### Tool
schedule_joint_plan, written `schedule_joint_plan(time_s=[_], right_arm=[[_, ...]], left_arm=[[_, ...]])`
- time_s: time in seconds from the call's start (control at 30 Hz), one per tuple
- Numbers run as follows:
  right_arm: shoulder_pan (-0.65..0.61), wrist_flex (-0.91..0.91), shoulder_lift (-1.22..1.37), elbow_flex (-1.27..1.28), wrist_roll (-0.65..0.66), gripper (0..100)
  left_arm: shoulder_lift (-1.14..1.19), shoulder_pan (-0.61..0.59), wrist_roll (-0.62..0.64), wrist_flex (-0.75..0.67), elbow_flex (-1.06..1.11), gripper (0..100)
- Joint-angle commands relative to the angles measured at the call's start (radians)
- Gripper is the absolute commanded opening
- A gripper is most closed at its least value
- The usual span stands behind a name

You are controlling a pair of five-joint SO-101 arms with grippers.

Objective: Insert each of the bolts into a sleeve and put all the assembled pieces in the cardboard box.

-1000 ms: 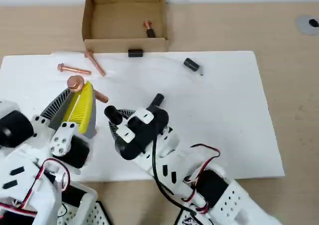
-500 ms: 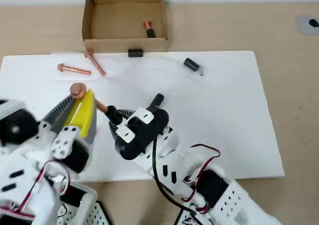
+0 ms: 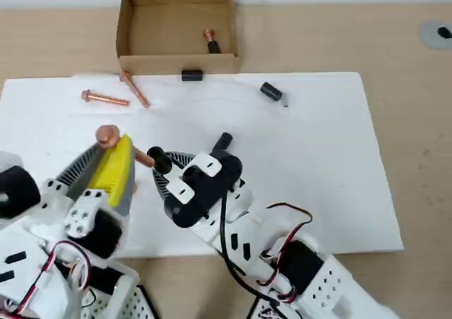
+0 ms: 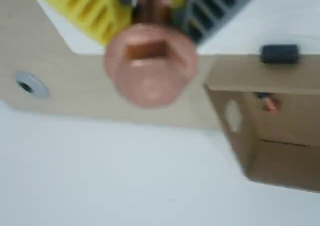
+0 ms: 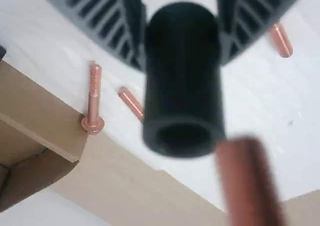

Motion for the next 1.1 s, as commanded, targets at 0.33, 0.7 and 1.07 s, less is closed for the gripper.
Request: schedule_joint_plan(time_s=[0.33,0.7,1.07], right_arm=[[0.007,-0.023,-0.022,-0.005,-0.012,0.9],[0.007,-0.023,-0.019,-0.005,-0.012,0.9],[0.007,-0.023,-0.025,0.021,-0.014,0.9]], left_arm=[[0.007,0.029,-0.044,-0.031,0.034,1],[0.004,-0.018,-0.049,-0.106,0.025,1],[0.007,-0.031,-0.048,-0.135,0.075,1]])
